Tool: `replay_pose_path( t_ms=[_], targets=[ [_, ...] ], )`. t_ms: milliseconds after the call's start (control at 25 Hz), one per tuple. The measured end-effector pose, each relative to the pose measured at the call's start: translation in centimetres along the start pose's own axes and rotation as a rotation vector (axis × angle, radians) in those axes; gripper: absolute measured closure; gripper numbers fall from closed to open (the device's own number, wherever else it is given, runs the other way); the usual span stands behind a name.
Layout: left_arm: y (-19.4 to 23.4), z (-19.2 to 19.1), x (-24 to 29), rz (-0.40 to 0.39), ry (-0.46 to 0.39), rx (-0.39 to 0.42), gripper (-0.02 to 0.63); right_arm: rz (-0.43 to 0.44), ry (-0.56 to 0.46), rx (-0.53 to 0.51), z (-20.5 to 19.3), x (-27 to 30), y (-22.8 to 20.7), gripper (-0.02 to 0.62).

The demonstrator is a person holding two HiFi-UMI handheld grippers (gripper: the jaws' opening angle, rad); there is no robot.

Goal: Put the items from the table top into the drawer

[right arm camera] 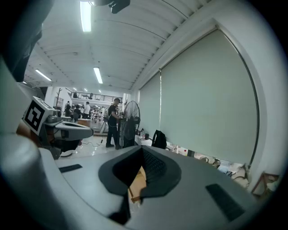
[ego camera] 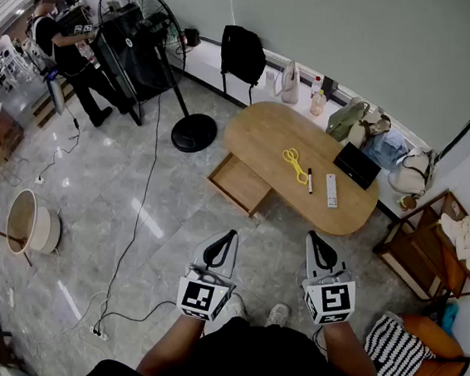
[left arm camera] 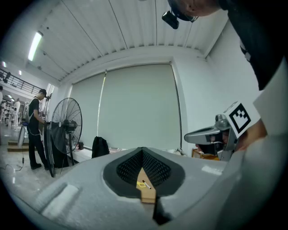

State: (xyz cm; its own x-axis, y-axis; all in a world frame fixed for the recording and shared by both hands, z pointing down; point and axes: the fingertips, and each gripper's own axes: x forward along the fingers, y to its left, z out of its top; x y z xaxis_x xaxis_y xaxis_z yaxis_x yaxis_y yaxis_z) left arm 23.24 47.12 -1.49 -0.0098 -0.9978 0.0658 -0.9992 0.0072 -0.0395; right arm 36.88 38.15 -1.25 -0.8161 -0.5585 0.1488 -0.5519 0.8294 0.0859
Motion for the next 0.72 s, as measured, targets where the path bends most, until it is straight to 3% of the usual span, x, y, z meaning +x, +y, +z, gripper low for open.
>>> replay_pose_path(
  t_ms=[720],
  targets=[
    [2.7, -0.2, -0.5, -0.004, -0.002, -0.004, 0.588, 0.016, -0.022, -0.014, 0.8, 2.2, 2.9, 0.6]
  ],
)
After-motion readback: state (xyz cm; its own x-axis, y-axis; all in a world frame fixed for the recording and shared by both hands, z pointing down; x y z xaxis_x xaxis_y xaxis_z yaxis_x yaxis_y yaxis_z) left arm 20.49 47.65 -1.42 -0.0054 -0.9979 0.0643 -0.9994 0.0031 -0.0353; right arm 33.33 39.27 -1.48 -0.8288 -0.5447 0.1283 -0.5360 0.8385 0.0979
